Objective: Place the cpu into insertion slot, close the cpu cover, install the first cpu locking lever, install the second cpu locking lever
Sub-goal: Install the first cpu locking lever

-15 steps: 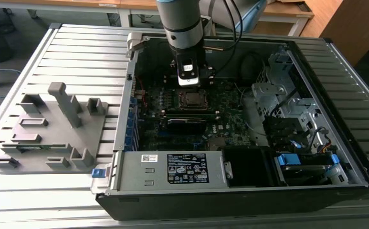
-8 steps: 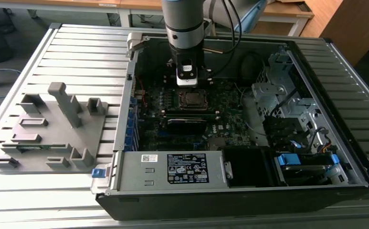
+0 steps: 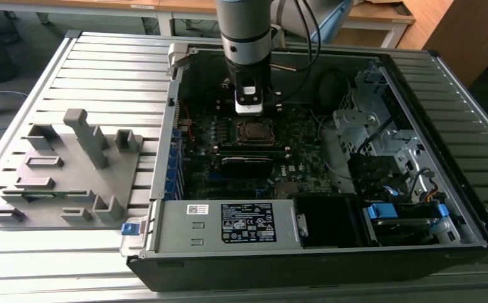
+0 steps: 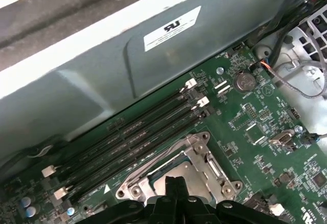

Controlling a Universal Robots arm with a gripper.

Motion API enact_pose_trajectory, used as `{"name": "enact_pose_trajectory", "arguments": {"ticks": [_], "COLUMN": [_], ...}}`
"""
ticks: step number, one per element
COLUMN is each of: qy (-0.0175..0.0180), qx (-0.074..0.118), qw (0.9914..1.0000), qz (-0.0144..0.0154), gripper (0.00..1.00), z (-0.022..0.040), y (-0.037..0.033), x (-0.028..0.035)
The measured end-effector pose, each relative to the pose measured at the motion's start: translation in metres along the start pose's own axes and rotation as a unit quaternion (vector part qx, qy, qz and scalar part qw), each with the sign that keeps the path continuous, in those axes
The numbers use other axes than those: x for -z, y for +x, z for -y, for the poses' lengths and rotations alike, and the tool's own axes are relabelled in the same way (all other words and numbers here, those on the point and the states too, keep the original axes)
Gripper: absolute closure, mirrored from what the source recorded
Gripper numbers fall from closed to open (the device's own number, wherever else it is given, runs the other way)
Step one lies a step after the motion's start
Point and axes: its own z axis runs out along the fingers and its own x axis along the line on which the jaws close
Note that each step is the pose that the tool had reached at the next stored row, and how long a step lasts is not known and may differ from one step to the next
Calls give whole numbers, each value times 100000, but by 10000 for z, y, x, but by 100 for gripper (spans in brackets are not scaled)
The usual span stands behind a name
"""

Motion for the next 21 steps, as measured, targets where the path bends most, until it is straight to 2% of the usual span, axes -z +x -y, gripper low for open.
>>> {"name": "enact_pose_trajectory", "arguments": {"ticks": [3,5,10,11,21], "qy": [23,212,1330,1418,1417], "qx": [620,1321,2643,2893,3225], "qw": [99998,99991,99956,99948,99938], "qz": [-58,-109,-190,-201,-298], "gripper": [89,89,89,89,89], "z": [-14,-15,-16,-16,-16], "y": [-24,-28,-33,-33,-35], "x": [-18,-31,-51,-51,-60]}}
